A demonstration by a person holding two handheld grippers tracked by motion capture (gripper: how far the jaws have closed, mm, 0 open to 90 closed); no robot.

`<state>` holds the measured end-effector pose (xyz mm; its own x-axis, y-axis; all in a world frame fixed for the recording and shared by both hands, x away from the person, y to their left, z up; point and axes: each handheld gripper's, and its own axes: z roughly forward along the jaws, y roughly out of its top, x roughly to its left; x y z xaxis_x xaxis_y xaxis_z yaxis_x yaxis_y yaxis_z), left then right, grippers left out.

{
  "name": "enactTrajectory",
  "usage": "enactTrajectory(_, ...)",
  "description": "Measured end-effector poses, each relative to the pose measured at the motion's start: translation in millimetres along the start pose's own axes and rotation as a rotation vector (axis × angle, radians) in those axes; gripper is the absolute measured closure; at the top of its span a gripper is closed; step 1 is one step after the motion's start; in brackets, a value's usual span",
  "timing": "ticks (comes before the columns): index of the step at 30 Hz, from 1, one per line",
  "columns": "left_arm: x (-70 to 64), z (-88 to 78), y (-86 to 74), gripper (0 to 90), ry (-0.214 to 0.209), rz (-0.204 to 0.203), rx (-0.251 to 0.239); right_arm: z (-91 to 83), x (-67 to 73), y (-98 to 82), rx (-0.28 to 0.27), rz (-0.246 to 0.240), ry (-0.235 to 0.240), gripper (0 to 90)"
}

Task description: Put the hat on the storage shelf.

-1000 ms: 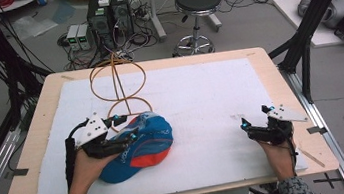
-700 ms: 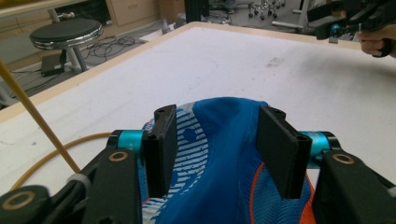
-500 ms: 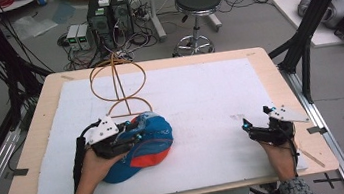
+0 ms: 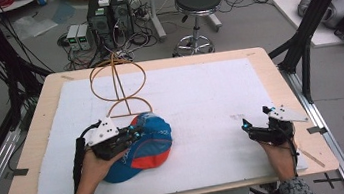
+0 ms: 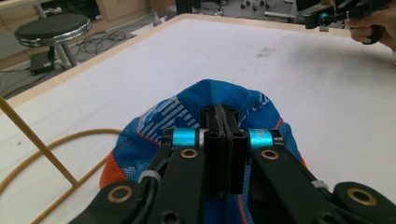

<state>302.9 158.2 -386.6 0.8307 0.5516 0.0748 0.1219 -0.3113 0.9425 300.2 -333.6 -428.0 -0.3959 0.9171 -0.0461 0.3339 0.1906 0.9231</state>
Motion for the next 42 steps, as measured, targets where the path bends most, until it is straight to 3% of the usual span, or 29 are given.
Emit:
enactTrajectory(8, -9.7, -6.7, 19.7, 88.7, -0.02, 0.046, -0.032, 0.1, -1.0, 0.2, 0.001, 0.007, -0.002, 10.9)
enactTrajectory(17, -18.8, -16.6, 50.2, 88.6, -0.043, 0.078, -0.104, -0.4, -1.8, 0.1, -0.001, 0.013, -0.001, 10.9)
enactTrajectory(42, -17.9, -31.5, 114.9, 88.7, -0.109, 0.131, -0.196, 0.1, -4.2, -1.5, 0.006, 0.025, -0.007, 10.9)
